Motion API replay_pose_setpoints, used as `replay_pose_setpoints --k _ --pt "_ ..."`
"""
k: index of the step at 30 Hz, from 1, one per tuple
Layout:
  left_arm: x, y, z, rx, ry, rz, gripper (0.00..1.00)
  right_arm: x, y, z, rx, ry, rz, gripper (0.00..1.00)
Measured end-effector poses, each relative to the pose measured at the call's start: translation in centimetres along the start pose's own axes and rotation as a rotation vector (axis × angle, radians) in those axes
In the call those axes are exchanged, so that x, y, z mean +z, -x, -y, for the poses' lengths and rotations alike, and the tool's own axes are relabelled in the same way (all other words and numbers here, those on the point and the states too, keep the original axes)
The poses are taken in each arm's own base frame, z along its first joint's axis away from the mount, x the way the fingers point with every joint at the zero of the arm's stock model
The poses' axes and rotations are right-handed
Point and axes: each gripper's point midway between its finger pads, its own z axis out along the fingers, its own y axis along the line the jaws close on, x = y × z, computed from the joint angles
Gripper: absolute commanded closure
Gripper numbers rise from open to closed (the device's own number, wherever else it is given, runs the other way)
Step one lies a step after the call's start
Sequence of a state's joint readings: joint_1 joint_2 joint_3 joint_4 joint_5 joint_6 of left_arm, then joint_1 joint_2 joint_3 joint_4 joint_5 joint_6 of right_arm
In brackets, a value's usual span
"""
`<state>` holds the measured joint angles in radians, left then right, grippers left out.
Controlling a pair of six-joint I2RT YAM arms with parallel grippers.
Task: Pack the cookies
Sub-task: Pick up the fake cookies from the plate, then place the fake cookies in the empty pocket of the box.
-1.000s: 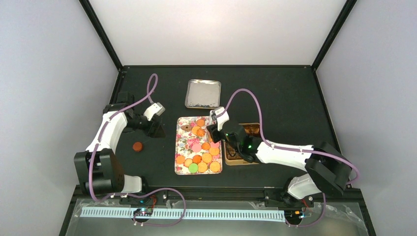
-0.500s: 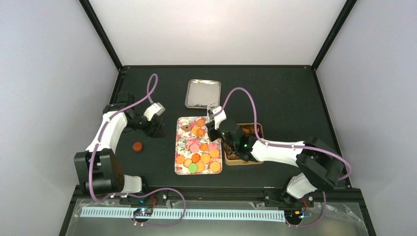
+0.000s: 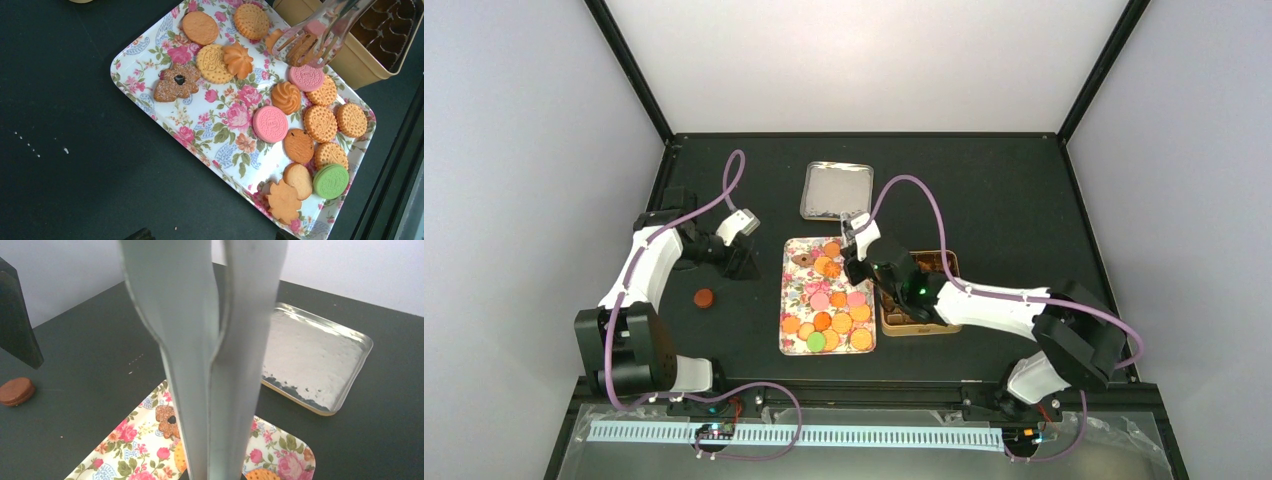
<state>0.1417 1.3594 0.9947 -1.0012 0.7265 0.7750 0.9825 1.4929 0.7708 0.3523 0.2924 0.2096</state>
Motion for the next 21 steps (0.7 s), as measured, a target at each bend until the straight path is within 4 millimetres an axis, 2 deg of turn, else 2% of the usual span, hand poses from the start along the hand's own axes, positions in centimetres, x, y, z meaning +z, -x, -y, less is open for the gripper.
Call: replay_pose_setpoints --k 7,12,17,20,21 --pt "-0.1 0.1 0.0 0.001 0.001 0.001 0.35 -0.8 2.3 -0.4 -0.043 0.013 0.034 0.99" --pt "-0.3 0.5 -0.1 0.01 0.008 0.007 0.36 -4.2 5.9 0.4 -0.047 0.01 0.101 0.99" --pt "-0.3 0.5 -0.1 0.011 0.009 0.008 0.36 -9.2 9.7 3.9 -0.01 -0.073 0.182 0.99" --pt "-0.3 0.6 -0.1 0.012 0.01 0.008 0.36 -12.2 10.5 6.4 0.015 -0.148 0.198 0.99" --pt "-0.3 0.6 -0.1 0.013 0.009 0.009 0.36 -12.6 10.4 7.0 0.019 -0.167 0.197 0.99"
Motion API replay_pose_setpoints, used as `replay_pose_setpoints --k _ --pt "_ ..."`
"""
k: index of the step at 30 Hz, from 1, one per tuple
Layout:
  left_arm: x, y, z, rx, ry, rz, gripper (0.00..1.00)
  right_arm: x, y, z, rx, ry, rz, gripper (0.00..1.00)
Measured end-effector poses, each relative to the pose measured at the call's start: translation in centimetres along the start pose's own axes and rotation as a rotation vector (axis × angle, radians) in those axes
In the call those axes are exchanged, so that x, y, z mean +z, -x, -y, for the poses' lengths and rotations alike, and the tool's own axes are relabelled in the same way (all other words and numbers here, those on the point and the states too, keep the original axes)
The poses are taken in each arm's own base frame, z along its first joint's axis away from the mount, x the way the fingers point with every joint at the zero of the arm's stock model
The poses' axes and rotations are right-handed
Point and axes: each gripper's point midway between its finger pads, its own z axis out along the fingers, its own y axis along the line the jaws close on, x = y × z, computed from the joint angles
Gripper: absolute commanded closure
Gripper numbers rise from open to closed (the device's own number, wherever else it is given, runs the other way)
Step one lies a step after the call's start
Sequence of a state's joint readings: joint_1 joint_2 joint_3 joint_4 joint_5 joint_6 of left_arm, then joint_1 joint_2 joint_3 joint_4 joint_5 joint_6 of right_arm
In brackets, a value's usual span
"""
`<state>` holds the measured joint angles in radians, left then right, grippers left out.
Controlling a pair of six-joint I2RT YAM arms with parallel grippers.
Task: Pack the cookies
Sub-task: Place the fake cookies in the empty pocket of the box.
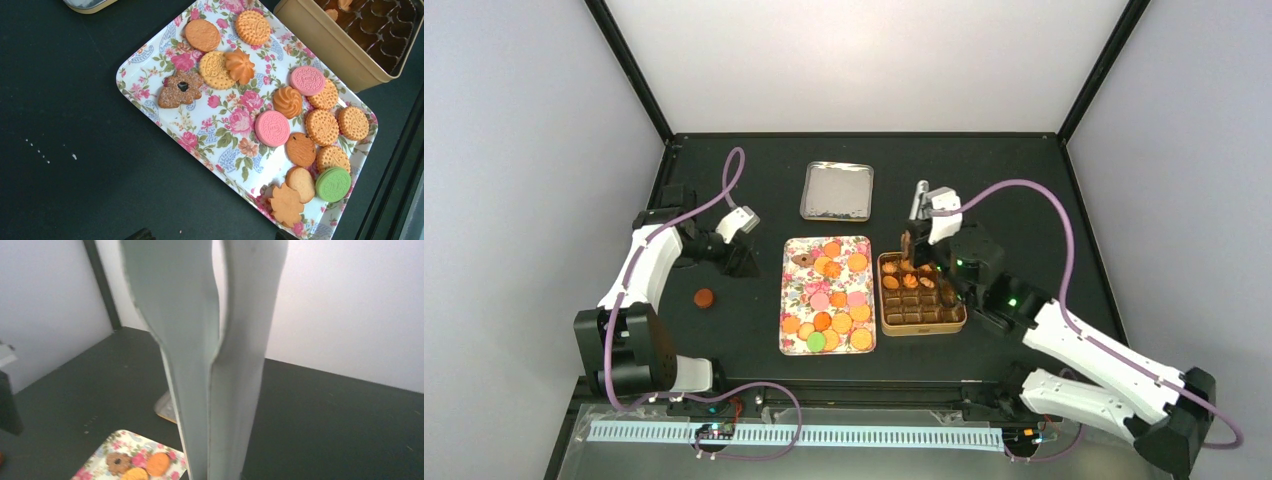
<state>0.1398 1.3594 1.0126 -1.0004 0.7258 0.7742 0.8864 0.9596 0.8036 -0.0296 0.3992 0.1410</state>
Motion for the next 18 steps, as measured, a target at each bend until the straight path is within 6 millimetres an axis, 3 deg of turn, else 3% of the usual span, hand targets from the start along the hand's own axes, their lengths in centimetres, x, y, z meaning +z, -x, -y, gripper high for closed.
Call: replay_pose_setpoints --k 3,9,18 --pt "0.1 0.1 0.1 0.005 -0.002 0.0 0.36 -1.5 -0.7 2.2 0.011 -0.063 -0.022 0.99" --pt "0.2 0.1 0.2 0.011 -0.006 -0.001 0.36 -3.7 -4.0 5.4 0.005 -0.17 -0.109 0.99" --pt "0.2 0.1 0.2 0.011 -0.006 -0.001 0.35 -3.8 -7.0 8.0 -0.009 -0.28 -0.197 0.99"
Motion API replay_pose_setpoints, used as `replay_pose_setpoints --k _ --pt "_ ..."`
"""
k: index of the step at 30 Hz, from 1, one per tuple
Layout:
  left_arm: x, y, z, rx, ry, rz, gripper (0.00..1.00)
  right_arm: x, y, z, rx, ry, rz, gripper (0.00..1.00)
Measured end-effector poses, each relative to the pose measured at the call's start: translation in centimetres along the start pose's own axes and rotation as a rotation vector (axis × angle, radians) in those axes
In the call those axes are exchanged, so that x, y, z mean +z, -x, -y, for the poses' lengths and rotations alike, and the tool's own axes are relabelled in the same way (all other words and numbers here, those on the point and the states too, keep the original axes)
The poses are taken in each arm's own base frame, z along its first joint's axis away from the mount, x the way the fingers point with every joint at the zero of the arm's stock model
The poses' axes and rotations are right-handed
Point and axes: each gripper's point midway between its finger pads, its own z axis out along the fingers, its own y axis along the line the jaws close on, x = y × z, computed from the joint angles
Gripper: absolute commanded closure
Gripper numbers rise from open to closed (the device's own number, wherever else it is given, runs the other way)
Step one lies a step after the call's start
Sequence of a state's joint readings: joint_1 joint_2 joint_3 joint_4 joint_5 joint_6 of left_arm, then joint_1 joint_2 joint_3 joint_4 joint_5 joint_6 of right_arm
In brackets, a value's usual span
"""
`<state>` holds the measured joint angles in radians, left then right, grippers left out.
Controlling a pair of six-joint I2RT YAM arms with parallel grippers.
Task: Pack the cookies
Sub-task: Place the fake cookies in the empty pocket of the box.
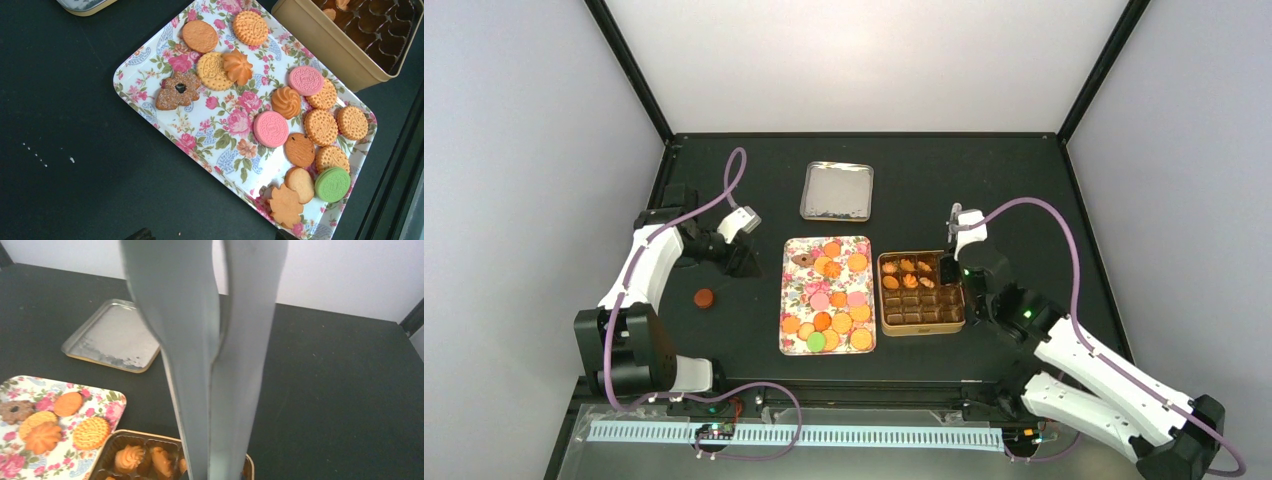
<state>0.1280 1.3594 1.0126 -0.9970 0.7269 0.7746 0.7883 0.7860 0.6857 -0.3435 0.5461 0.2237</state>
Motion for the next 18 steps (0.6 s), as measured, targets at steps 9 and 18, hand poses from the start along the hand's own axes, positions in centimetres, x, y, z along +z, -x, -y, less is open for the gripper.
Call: replay_pose_setpoints --k 9,18 --pt "0.0 0.0 0.0 0.001 -0.001 0.0 0.35 1.9 -1.5 0.9 0.007 -0.046 -0.034 0.99" --pt "0.1 0.1 0.1 0.005 -0.002 -0.001 0.35 3.4 -1.9 1.9 0.066 -0.066 -0.025 0.99"
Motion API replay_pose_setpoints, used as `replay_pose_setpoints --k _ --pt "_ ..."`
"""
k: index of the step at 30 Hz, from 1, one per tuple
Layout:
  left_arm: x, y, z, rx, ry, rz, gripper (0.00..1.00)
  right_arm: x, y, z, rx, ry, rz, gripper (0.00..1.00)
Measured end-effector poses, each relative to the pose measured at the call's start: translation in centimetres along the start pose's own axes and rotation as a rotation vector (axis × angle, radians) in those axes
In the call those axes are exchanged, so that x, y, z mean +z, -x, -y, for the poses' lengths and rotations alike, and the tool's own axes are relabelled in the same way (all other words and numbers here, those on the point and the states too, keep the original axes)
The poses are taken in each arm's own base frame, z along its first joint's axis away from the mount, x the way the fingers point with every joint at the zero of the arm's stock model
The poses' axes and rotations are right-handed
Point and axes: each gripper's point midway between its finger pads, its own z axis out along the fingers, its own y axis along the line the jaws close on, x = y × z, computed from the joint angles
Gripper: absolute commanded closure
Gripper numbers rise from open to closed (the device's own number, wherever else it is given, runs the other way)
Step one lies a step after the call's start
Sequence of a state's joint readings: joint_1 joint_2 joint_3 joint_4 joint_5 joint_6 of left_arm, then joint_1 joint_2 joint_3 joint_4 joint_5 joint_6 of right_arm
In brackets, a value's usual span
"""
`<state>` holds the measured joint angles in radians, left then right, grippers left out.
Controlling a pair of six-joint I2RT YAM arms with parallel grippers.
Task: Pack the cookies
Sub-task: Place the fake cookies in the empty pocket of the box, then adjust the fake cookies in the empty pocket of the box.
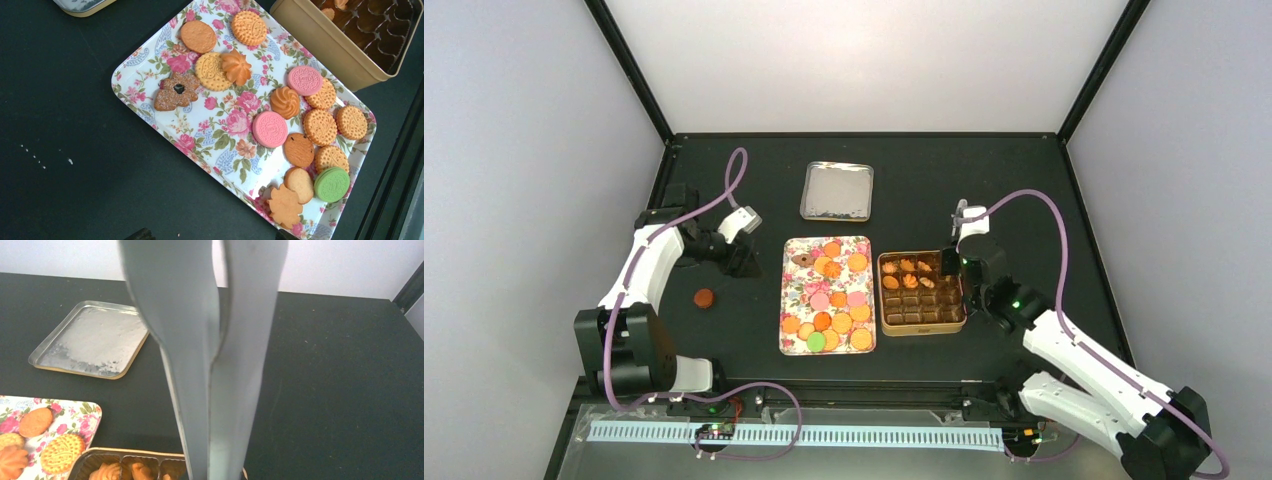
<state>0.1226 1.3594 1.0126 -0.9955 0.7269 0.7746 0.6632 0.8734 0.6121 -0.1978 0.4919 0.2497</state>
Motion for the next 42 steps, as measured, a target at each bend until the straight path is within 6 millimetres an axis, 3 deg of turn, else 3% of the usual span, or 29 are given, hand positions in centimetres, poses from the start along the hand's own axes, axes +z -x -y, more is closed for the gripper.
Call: replay_pose_setpoints --k 4,11,16,27,34,42 --pt "0.0 0.0 0.0 0.0 0.0 0.0 0.35 0.5 0.1 0.3 0.024 -0.008 0.003 0.96" --pt "0.0 0.0 0.0 0.0 0.0 0.0 0.34 1.4 -0.5 0.5 0.039 -0.011 -0.009 0.76" --pt "0.0 0.0 0.0 0.0 0.0 0.0 0.34 1.5 -0.5 0.4 0.04 -0.01 -0.008 0.7" --pt "0.0 0.0 0.0 0.0 0.0 0.0 0.34 0.8 -0.1 0.8 0.041 -0.009 -0.001 0.72" --pt "0.0 0.0 0.0 0.0 -0.002 0.002 0.34 0.3 1.3 0.7 0.038 -0.008 0.025 0.78" --pt "0.0 0.1 0.1 0.0 -0.004 0.004 0.35 0.8 1.0 0.9 0.013 -0.033 0.012 0.8"
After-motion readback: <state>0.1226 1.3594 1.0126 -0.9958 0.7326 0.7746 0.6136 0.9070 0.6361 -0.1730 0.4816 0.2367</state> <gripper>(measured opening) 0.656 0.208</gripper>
